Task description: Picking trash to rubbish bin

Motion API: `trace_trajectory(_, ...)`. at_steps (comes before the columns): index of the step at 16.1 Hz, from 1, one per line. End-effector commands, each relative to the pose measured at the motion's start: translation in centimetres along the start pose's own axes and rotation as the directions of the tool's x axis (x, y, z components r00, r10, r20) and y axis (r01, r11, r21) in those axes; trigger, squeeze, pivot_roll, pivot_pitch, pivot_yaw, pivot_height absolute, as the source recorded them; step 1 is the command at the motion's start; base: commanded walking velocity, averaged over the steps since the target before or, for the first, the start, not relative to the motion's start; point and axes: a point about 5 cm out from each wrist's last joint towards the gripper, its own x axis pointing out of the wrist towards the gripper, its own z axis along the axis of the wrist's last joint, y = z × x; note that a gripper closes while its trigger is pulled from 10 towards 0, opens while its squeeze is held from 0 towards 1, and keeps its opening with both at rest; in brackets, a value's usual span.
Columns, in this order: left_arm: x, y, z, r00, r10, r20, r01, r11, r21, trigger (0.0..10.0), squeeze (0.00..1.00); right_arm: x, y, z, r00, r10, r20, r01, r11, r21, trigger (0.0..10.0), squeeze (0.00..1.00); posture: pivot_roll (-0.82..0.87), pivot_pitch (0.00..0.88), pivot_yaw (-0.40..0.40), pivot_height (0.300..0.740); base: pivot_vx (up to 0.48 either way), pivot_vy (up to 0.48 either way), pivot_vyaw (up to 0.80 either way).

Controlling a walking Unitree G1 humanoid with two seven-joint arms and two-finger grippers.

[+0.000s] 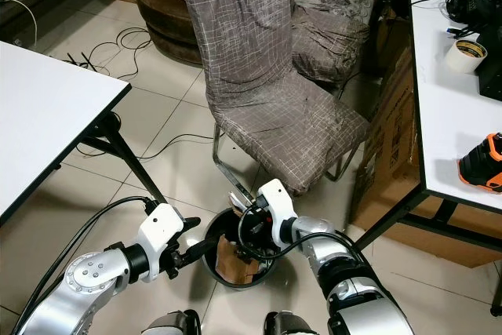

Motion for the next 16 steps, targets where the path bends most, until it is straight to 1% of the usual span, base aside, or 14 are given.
trace_trajectory(1,0.11,-0.33,0.6,0.999,-0.029,0.017,0.029,1.0,0.001,10.0,0.0,-0.01,-0.14,0.16,1.0,-0.019,0.001,0.019,0.999,-0.028,10.0,0.0,0.0,0.164,-0.047,0.74,0.0,0.0,0.0)
trace_trajectory(4,0.16,-0.36,0.6,0.999,-0.033,0.015,0.032,0.999,0.004,10.0,0.0,0.03,-0.26,-0.05,0.999,-0.044,-0.011,0.043,0.998,-0.049,10.0,0.0,0.0,0.162,-0.049,0.74,0.0,0.0,0.0)
trace_trajectory(5,0.17,-0.36,0.61,0.999,-0.031,0.015,0.031,0.999,0.006,10.0,0.0,0.02,-0.28,-0.09,0.999,-0.044,-0.013,0.044,0.998,-0.047,10.0,0.29,0.0,0.162,-0.049,0.74,0.0,0.0,0.0)
trace_trajectory(6,0.17,-0.34,0.62,0.999,-0.03,0.015,0.03,1.0,0.007,10.0,0.0,0.03,-0.25,-0.13,0.999,-0.037,-0.013,0.037,0.999,-0.032,10.0,1.0,0.0,0.162,-0.048,0.74,0.0,0.0,0.0)
trace_trajectory(9,0.18,-0.36,0.63,0.999,-0.032,0.014,0.032,0.999,0.006,10.0,0.0,0.04,-0.25,-0.08,0.999,-0.032,-0.009,0.032,0.999,-0.019,10.0,1.0,0.0,0.159,-0.048,0.74,0.0,0.0,0.0)
trace_trajectory(14,0.24,-0.34,0.68,0.999,-0.03,0.015,0.03,1.0,0.006,10.0,0.0,0.18,-0.09,-0.07,1.0,-0.023,-0.021,0.022,0.999,-0.044,10.0,1.0,0.0,0.158,-0.05,0.74,0.0,0.0,0.0)
trace_trajectory(15,0.23,-0.34,0.65,0.999,-0.029,0.014,0.029,1.0,0.008,10.0,0.0,0.23,0.02,-0.14,1.0,-0.016,-0.026,0.015,0.999,-0.048,10.0,0.61,0.0,0.159,-0.05,0.74,0.0,0.0,0.0)
trace_trajectory(16,0.23,-0.32,0.64,1.0,-0.028,0.013,0.028,1.0,0.009,10.0,0.0,0.26,0.06,-0.19,0.999,-0.017,-0.028,0.015,0.999,-0.049,10.0,0.0,0.01,0.158,-0.051,0.74,0.0,0.0,0.0)
